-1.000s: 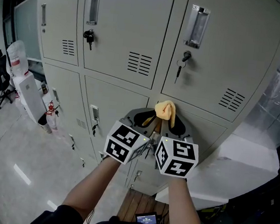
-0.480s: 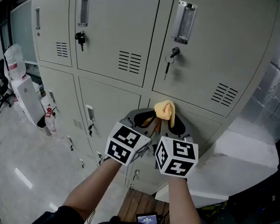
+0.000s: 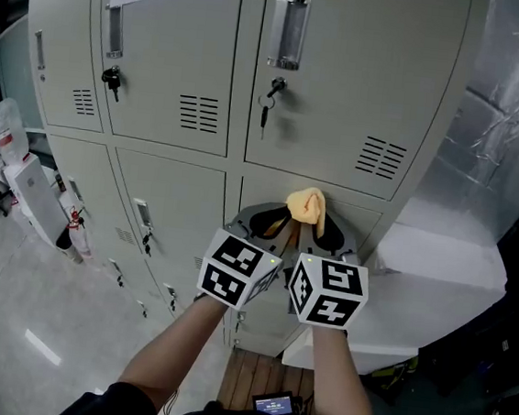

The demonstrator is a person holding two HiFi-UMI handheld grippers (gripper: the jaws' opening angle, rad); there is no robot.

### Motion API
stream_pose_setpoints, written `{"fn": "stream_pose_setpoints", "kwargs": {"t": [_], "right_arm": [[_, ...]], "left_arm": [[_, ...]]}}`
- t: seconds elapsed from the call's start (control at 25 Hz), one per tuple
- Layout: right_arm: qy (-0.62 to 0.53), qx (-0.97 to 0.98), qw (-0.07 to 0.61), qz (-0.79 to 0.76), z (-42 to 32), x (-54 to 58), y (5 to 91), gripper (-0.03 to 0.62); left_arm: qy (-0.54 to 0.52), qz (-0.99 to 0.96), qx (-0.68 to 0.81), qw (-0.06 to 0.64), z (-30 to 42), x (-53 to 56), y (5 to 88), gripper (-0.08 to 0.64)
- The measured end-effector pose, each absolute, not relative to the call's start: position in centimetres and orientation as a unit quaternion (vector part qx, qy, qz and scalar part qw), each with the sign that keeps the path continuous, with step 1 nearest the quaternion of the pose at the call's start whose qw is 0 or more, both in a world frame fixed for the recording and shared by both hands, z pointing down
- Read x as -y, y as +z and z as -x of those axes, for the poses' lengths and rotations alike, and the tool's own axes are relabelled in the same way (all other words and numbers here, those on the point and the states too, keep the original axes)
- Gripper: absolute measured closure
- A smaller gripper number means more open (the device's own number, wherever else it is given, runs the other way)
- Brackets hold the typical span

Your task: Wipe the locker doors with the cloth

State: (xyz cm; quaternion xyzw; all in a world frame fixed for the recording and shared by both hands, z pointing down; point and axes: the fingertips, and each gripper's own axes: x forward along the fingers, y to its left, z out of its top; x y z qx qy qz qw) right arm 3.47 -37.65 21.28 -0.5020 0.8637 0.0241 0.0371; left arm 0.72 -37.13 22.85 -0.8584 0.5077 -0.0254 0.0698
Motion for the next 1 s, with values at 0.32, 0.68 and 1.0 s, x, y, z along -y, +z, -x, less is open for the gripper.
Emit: {"fn": "stream_pose_setpoints", "kwargs": {"t": [0.32, 0.68, 1.0], "right_arm": [[0.019, -0.843, 0.038, 0.536, -7.8, 38.0, 21.5, 0.521], [0.009, -0.816, 0.029, 0.578, -12.5, 38.5, 21.8, 0.522], [0.002, -0.793, 0.015, 0.609, -15.5, 38.7, 21.8, 0.522]], "left_arm": [[-0.030, 0.876, -0.477, 0.070, -5.0, 37.5, 23.1, 0.515], [-0.034, 0.894, -0.441, 0.070, -9.7, 38.0, 23.3, 0.515], [-0.032, 0.908, -0.413, 0.066, -12.6, 38.3, 23.3, 0.517]]}}
